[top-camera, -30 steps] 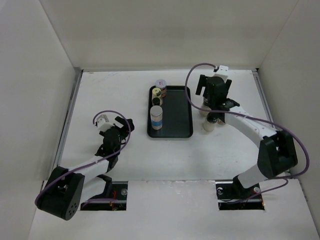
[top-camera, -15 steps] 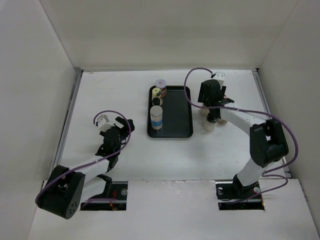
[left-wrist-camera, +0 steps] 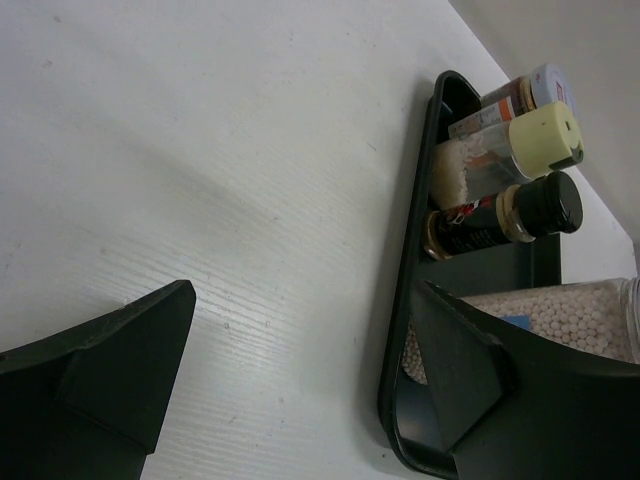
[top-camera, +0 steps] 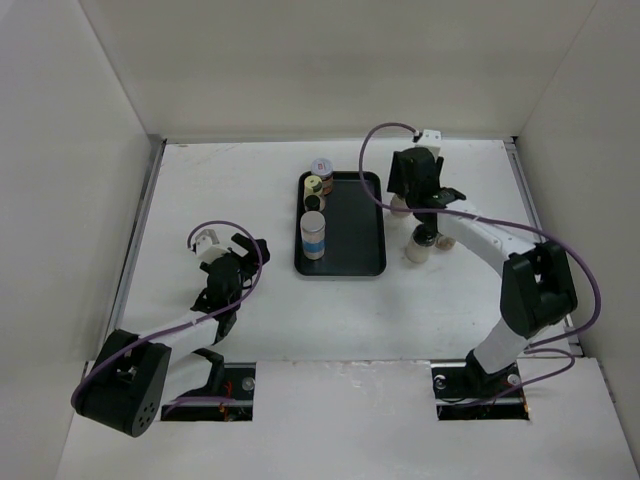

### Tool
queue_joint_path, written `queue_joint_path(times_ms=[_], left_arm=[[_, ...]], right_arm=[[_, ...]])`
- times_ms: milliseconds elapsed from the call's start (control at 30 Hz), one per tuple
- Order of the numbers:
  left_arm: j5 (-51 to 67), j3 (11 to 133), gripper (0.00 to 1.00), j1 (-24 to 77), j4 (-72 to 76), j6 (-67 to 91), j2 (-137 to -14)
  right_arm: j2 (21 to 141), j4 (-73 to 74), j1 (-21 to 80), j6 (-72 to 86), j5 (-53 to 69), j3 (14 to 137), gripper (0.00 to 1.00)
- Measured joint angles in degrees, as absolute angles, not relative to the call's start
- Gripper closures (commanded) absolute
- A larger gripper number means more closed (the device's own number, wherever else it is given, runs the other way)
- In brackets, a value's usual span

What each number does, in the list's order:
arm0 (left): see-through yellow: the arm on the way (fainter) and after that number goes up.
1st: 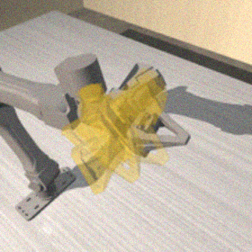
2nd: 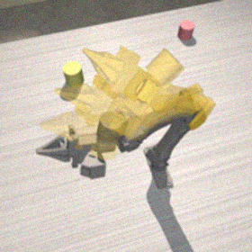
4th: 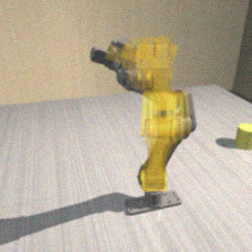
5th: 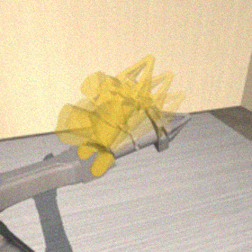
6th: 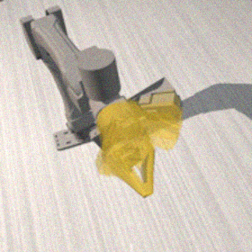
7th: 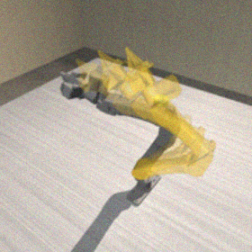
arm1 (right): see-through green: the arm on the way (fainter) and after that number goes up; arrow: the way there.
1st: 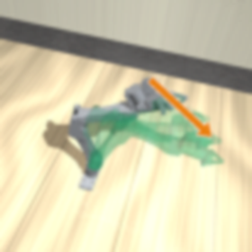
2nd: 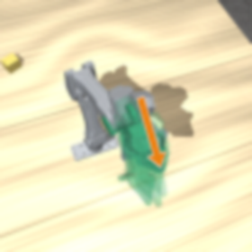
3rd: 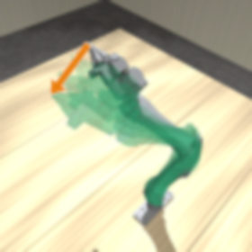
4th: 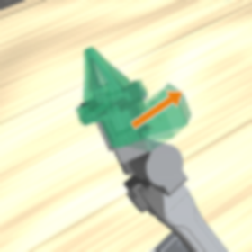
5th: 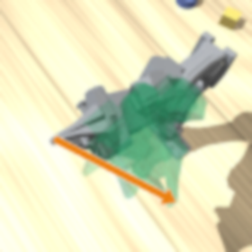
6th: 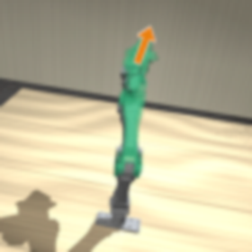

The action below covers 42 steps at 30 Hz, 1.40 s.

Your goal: Organize the condiment bottles

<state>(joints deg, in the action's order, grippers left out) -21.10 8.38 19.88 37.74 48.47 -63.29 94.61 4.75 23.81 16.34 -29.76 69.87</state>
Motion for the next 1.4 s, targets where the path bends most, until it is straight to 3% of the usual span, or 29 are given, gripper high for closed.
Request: queue_joint_path(times_ms=[167,600,667,833,933,1100,1300,1400], left_arm=[[-20.99,8.38,0.11,19.88,37.74,48.47,-63.29],[-20.73,8.38,0.11,19.86,37.74,48.47,-63.33],[-20.73,8.38,0.11,19.86,37.74,48.47,-63.33],[-20.69,8.38,0.11,19.84,37.74,48.47,-63.46],[-20.69,8.38,0.11,19.84,37.78,48.47,-63.46],[-20.64,8.38,0.11,19.64,37.8,48.47,-63.48],[-20.67,8.38,0.11,19.51,37.87,48.49,-63.44],[-20.58,8.38,0.11,19.51,37.89,48.49,-63.46]], right_arm=[[96.62,2.92,27.16,16.03,-28.23,77.25,0.51],[118.26,0.08,30.09,15.81,-23.42,93.41,0.47],[119.83,-0.03,30.09,15.66,-23.4,94.0,0.42],[120.36,-1.21,30.37,15.16,-23.53,94.37,0.13],[119.9,-2.07,30.76,14.83,-23.46,94.17,0.07],[110.8,-2.22,31.2,14.81,-23.16,86.5,0.05],[85.34,-4.23,31.22,16.86,-28.42,66.5,0.06],[74.48,-3.9,31.2,18.24,-33.87,57.43,0.0]])
